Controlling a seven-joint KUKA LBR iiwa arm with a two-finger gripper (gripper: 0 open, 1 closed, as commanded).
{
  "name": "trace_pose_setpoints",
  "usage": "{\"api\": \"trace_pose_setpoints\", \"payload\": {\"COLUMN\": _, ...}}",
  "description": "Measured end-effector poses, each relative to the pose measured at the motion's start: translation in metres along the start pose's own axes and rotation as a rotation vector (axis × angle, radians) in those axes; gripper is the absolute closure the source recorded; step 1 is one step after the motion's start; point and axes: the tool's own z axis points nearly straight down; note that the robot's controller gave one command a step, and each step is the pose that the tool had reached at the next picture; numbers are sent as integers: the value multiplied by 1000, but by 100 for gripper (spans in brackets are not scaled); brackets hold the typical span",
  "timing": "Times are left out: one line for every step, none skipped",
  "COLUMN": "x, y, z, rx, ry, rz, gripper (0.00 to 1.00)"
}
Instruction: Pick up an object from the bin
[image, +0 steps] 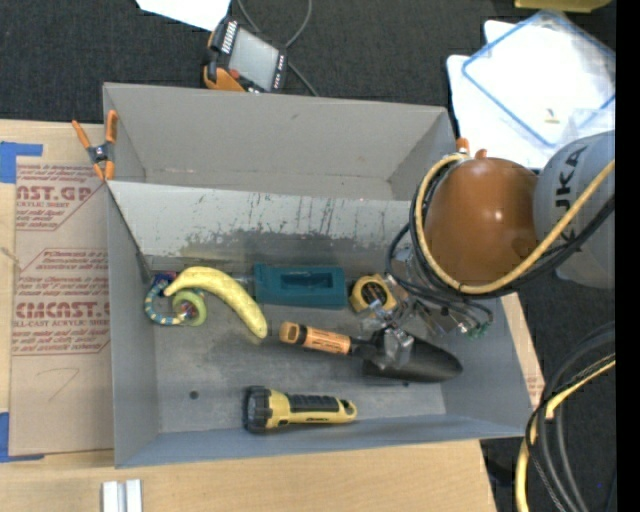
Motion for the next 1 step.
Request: {"api": "trace_pose_setpoints", "payload": {"x": 0, "y": 9, "z": -86, "rx": -3, "ry": 2, "rz": 33, "gripper": 100}}
